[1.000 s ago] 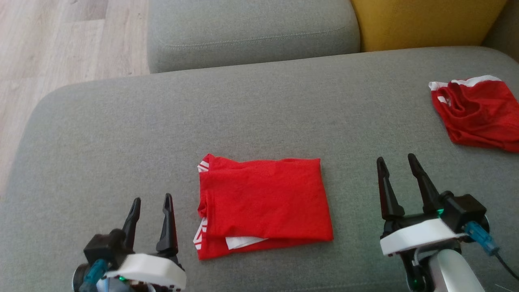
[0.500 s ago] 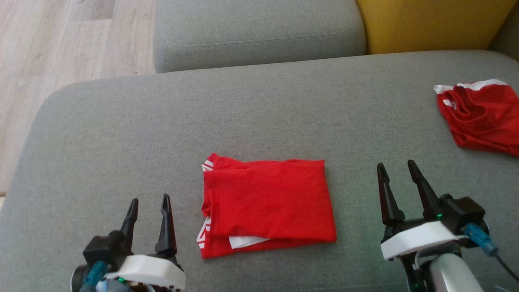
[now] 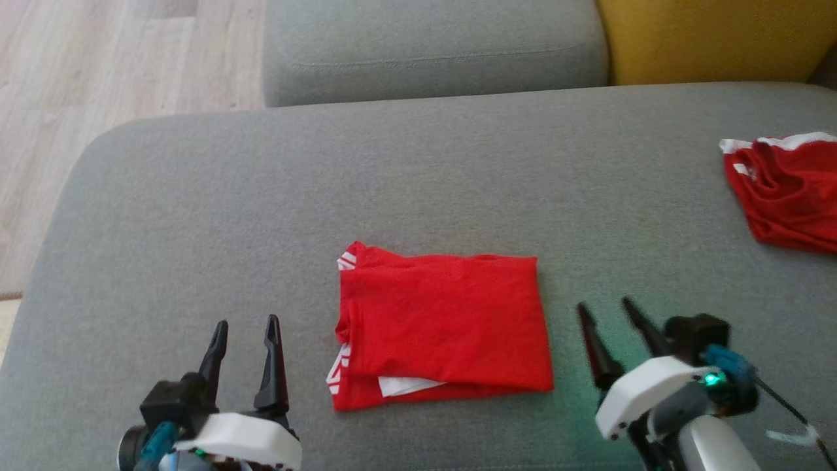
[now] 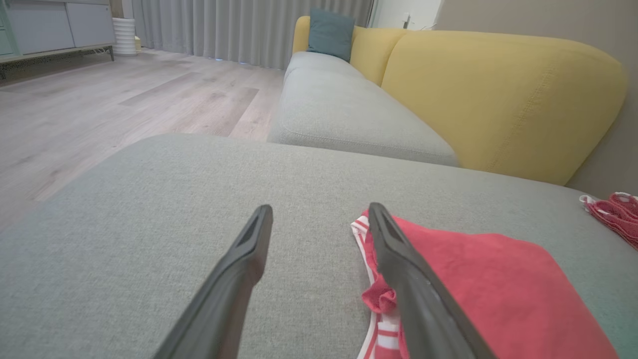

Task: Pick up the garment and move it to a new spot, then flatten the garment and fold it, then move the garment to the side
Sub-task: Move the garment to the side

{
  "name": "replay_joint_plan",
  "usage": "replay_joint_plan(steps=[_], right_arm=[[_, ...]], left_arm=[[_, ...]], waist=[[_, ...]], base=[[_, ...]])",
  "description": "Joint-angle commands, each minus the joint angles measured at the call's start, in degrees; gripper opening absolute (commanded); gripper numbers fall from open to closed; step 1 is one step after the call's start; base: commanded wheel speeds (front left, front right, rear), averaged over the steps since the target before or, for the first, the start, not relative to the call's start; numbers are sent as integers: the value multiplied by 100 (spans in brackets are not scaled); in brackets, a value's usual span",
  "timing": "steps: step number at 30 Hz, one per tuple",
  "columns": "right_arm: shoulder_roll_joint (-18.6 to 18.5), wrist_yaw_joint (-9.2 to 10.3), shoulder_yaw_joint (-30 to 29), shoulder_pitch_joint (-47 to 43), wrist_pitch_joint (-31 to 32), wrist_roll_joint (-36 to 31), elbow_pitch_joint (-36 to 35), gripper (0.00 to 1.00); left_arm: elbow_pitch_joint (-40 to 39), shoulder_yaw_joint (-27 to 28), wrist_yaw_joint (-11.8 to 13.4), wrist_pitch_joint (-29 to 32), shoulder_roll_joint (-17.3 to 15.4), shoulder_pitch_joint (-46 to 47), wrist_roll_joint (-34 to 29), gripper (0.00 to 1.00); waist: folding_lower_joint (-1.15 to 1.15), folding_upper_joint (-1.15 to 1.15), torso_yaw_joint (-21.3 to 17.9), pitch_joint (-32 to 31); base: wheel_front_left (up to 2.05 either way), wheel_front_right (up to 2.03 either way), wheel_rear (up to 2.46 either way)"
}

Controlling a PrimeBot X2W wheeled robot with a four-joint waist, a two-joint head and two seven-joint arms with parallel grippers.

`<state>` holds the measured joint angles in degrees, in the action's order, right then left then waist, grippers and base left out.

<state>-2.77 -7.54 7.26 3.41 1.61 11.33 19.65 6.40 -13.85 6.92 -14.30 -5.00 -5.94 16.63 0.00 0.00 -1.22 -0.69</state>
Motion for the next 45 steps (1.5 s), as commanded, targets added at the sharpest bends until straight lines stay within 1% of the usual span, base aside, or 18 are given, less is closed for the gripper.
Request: replay_joint_plan(steps=[1, 3, 5, 15, 19, 23, 24, 25, 26, 28, 29, 32, 36, 40, 45], right_arm=[[-11, 5, 187, 359, 79, 77, -148, 100], [-11, 5, 264, 404, 421, 181, 14, 100], [-11, 5, 282, 458, 600, 274, 128, 100], [-127, 5, 257, 836, 963, 587, 739, 100], [-169, 5, 216, 1061, 1164, 754, 1042, 100], [-211, 5, 312, 1219, 1410, 1009, 1324, 100], [-218, 5, 349, 1245, 1458, 1104, 1368, 93], [-231, 5, 397, 1268, 1501, 1190, 1403, 57], [-251, 5, 447, 1291, 1528, 1259, 1426, 41], [-288, 5, 531, 1336, 1529, 1361, 1455, 13], [-303, 5, 559, 1362, 1492, 1403, 1453, 0], [-344, 5, 614, 1426, 1392, 1462, 1425, 0], [-501, 5, 593, 1603, 1034, 1442, 1262, 0], [-714, 5, 479, 1749, 795, 1317, 1016, 0], [-928, 5, 277, 1811, 716, 1142, 575, 0]], left_arm=[[-137, 224, -34, -70, 37, 159, -70, 100], [-108, 207, -50, -70, 55, 162, -69, 100], [-91, 193, -63, -70, 71, 174, -74, 100], [-122, 241, -107, -70, 120, 264, -142, 100], [-136, 269, -127, -70, 138, 308, -166, 100], [-130, 277, -142, -70, 157, 350, -186, 100], [-130, 285, -144, -70, 160, 354, -188, 100], [-130, 296, -145, -70, 164, 357, -190, 100], [-132, 309, -147, -70, 167, 359, -193, 100], [-139, 343, -142, -70, 172, 356, -201, 100], [-145, 355, -146, -70, 174, 355, -207, 100], [-164, 375, -156, -70, 178, 357, -227, 100], [-233, 405, -170, -70, 182, 372, -305, 100], [-303, 378, -218, -70, 187, 420, -376, 100], [-382, 374, -274, -70, 181, 549, -485, 100]], waist=[[0, 0, 58, 39], [0, 0, 152, 82], [0, 0, 256, 152], [0, 0, 711, 471], [0, 0, 827, 604], [0, 0, 911, 670], [0, 0, 919, 678], [0, 0, 922, 685], [0, 0, 917, 693], [0, 0, 881, 705], [0, 0, 846, 714], [0, 0, 745, 740], [0, 0, 416, 831], [0, 0, -75, 1000], [0, 0, -841, 1278]], base=[[0, 0, 0], [0, 0, 0], [0, 0, 0], [0, 0, 0], [0, 0, 0], [0, 0, 0], [0, 0, 0], [0, 0, 0], [0, 0, 0], [0, 0, 0], [0, 0, 0], [0, 0, 0], [0, 0, 0], [0, 0, 0], [0, 0, 0]])
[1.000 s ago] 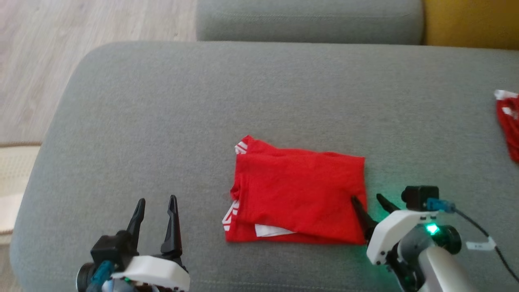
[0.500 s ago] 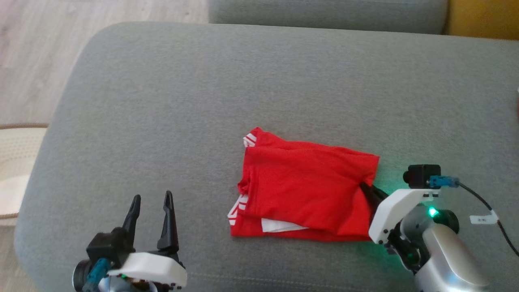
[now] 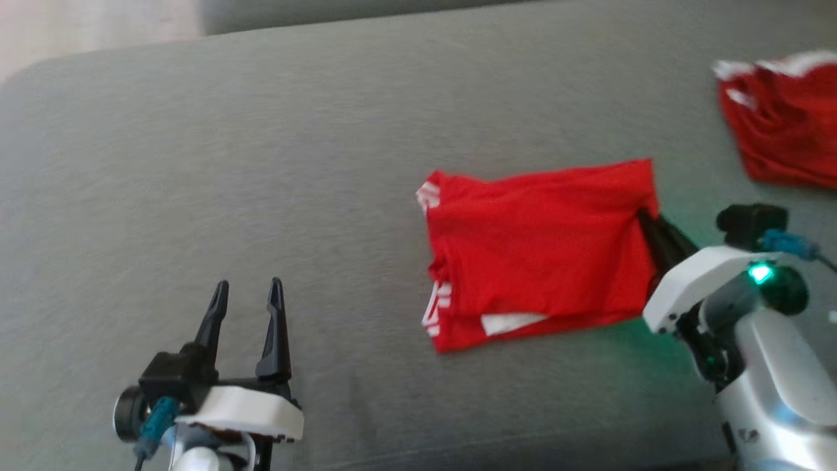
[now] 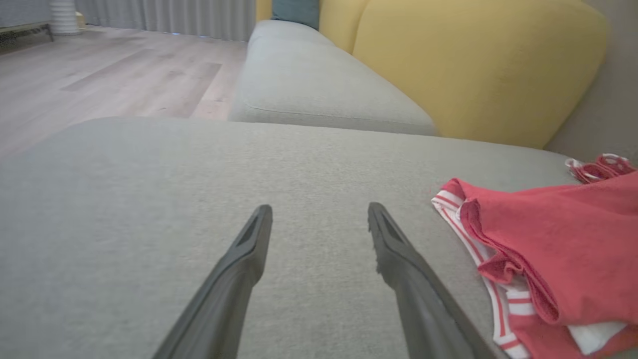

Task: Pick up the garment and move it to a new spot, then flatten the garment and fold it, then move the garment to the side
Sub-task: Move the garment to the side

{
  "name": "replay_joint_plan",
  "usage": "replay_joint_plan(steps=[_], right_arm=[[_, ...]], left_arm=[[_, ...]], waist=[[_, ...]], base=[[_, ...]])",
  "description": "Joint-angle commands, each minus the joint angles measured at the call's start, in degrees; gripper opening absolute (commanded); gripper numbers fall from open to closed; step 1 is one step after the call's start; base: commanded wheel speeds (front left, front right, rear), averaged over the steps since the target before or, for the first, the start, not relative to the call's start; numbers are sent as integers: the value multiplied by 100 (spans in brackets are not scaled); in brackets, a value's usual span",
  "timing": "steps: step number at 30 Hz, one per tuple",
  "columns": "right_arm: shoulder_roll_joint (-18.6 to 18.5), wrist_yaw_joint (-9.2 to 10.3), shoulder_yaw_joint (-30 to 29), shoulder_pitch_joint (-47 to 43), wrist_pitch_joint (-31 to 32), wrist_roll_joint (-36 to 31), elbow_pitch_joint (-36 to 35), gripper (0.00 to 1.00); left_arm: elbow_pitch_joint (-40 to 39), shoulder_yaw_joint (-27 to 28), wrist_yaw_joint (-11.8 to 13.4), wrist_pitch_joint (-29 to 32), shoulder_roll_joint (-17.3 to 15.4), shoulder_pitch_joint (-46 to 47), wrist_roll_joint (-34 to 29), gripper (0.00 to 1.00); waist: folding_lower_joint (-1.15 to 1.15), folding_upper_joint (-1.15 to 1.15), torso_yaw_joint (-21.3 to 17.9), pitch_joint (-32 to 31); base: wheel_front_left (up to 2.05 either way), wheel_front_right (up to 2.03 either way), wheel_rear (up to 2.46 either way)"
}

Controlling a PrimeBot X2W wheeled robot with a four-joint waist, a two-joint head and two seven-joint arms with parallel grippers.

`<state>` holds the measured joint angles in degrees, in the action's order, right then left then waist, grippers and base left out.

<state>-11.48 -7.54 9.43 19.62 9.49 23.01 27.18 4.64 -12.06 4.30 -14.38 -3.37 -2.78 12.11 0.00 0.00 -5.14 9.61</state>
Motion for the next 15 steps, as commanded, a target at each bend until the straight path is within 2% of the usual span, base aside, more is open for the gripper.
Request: replay_joint_plan(steps=[1, 8, 15], right_arm=[[-68, 5, 20, 203, -69, -61, -267, 0], [171, 5, -158, 402, -92, -215, -647, 0], [396, 5, -21, 614, -159, -304, -574, 0]], left_arm=[[-225, 205, -14, -62, 3, 259, -60, 100], [-261, 183, -78, -62, -152, 535, -221, 100], [-266, 119, -113, -44, -263, 680, -287, 100]], waist=[[0, 0, -624, 316], [0, 0, -1619, 729], [0, 0, -1962, 814]], base=[[0, 0, 0], [0, 0, 0], [0, 0, 0]])
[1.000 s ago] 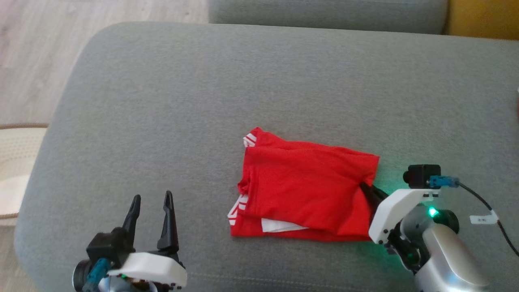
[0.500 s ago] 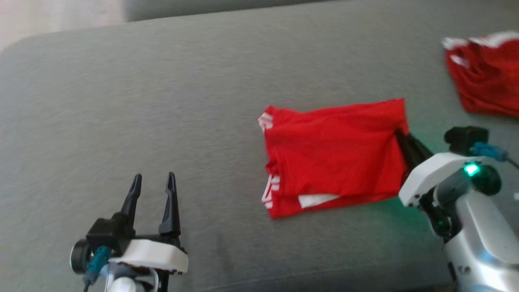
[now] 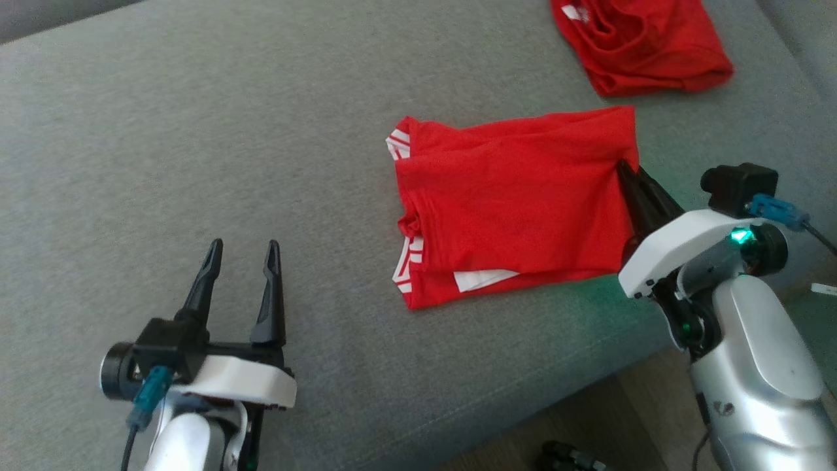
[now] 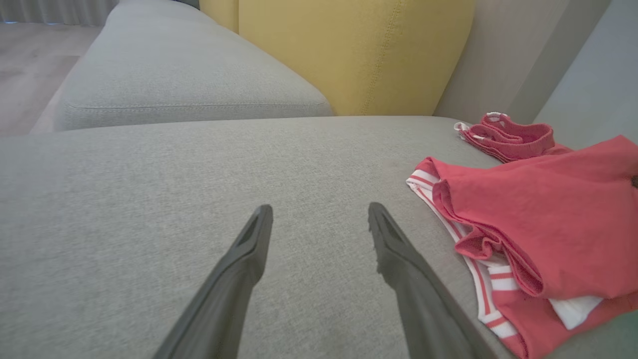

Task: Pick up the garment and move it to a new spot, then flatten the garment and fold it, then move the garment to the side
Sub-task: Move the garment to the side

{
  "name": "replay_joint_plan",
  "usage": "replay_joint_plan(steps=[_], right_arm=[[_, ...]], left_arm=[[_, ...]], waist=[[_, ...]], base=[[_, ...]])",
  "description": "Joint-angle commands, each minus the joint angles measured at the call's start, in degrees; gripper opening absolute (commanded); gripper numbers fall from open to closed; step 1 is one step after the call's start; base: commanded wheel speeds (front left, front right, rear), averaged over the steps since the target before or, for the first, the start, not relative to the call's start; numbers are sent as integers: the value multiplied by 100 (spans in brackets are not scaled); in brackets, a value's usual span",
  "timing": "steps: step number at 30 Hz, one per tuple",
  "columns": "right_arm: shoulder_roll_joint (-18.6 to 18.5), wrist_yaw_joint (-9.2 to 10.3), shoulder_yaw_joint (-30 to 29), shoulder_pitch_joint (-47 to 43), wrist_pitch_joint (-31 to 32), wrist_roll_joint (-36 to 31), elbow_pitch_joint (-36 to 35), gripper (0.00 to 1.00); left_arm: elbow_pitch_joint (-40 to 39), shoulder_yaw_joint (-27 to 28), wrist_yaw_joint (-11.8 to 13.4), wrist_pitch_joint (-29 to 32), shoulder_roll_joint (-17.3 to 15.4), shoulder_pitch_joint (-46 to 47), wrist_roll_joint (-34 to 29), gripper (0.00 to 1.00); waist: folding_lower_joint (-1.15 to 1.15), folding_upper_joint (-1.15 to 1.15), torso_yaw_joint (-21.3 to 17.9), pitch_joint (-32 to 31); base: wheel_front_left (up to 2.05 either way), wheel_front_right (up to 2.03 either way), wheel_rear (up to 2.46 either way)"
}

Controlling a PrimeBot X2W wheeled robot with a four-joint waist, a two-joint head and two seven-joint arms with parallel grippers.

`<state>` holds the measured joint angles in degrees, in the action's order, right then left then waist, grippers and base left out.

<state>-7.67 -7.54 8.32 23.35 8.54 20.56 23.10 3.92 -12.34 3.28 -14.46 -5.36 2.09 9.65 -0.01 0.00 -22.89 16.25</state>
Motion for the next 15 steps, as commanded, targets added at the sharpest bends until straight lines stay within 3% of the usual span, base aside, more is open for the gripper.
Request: replay_joint_plan(steps=[1, 15], right_arm=[[53, 5, 122, 313, -87, -78, -142, 0], [-62, 5, -52, 1570, 39, -277, 410, 0]], left_arm=[[-232, 143, -4, -21, -85, 202, -45, 100], [-603, 126, 107, 12, -110, 274, -30, 100]], waist=[[1, 0, -199, 160], [1, 0, 303, 200]], base=[[0, 0, 0], [0, 0, 0]])
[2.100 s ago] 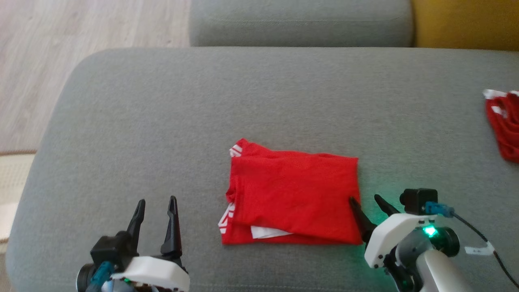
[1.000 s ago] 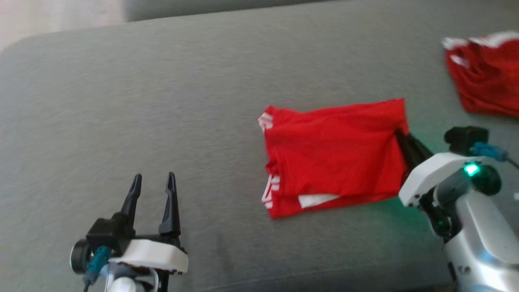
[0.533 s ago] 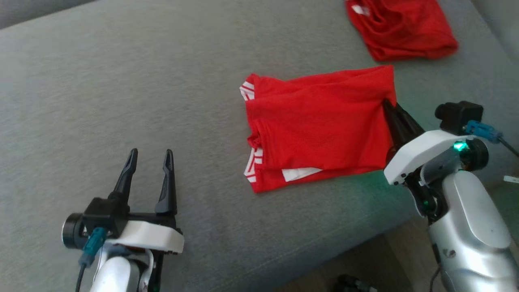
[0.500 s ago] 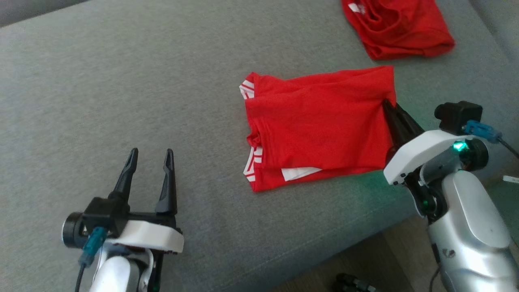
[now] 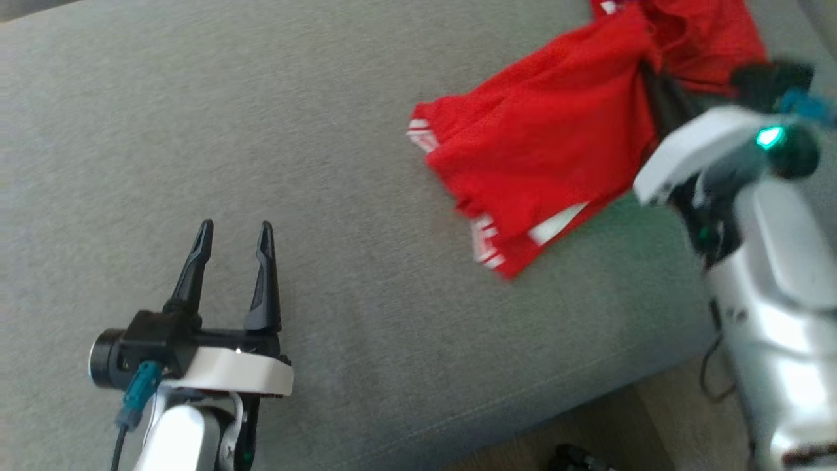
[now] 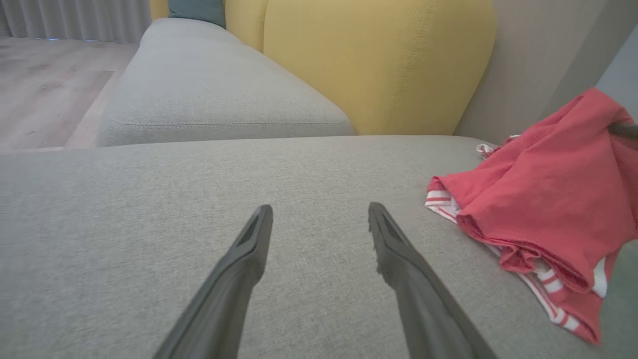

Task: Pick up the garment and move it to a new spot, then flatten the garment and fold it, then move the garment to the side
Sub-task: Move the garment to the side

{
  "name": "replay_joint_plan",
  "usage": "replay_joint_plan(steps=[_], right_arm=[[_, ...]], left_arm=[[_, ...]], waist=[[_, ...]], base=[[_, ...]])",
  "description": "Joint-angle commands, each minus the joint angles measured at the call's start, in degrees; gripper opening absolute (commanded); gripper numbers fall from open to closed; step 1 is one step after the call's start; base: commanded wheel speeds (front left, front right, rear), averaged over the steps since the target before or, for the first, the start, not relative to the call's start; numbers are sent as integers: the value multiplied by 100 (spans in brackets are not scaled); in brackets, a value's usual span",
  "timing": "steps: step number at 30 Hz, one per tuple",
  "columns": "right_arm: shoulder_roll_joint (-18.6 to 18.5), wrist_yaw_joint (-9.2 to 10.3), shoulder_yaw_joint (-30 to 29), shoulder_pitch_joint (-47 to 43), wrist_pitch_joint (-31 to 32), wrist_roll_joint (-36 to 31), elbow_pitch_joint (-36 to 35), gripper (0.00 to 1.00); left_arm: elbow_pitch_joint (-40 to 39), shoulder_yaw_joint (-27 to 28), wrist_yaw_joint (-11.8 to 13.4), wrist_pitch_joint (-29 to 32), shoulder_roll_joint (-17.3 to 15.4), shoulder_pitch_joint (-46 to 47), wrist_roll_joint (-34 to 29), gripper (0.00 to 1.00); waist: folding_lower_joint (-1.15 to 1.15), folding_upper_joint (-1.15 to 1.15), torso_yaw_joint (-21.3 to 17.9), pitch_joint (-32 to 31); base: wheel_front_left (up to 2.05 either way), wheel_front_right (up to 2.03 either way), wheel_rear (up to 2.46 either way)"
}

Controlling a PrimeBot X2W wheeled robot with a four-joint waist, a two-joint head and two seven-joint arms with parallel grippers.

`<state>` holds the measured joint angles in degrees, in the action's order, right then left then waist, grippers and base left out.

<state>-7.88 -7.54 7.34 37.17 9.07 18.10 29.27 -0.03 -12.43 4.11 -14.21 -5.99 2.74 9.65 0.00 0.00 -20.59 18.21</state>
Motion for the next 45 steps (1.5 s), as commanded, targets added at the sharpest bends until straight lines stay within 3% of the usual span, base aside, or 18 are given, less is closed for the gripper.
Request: replay_joint_plan(steps=[1, 11, 20, 29, 39, 40, 41, 45], right_arm=[[-72, 5, 0, 351, -3, -78, -84, 0], [-707, 5, -783, 1551, -52, -737, 930, 0], [-1262, 5, -1665, 2034, -153, -1239, 1289, 0], [-1537, 5, -2479, 2371, -322, -1966, 1729, 0], [-1709, 5, -2910, 2472, -562, -3192, 1913, 0], [-1717, 5, -2946, 2466, -598, -3308, 1929, 34], [-1716, 5, -3001, 2473, -640, -3392, 1941, 100], [-1661, 5, -3189, 2506, -776, -3610, 1960, 100]], left_arm=[[-210, 137, 24, -15, -45, 223, -18, 100], [-388, 111, 84, -36, -27, 334, -3, 100], [-476, 120, 103, -51, -63, 446, -5, 100], [-451, 35, 87, -62, -52, 525, -14, 100], [-465, -10, 102, -68, -60, 594, -23, 100], [-459, -17, 101, -69, -64, 597, -23, 100], [-459, -26, 99, -68, -66, 609, -24, 100], [-427, -40, 104, -68, -74, 637, -22, 100]], waist=[[0, 0, 130, 12], [0, 0, 652, 281], [0, 0, 833, 542], [0, 0, 975, 678], [0, 0, 1059, 814], [0, 0, 1058, 826], [0, 0, 1063, 847], [0, 0, 1064, 872]], base=[[0, 0, 0], [0, 0, 0], [0, 0, 0], [0, 0, 0], [0, 0, 0], [0, 0, 0], [0, 0, 0], [0, 0, 0]])
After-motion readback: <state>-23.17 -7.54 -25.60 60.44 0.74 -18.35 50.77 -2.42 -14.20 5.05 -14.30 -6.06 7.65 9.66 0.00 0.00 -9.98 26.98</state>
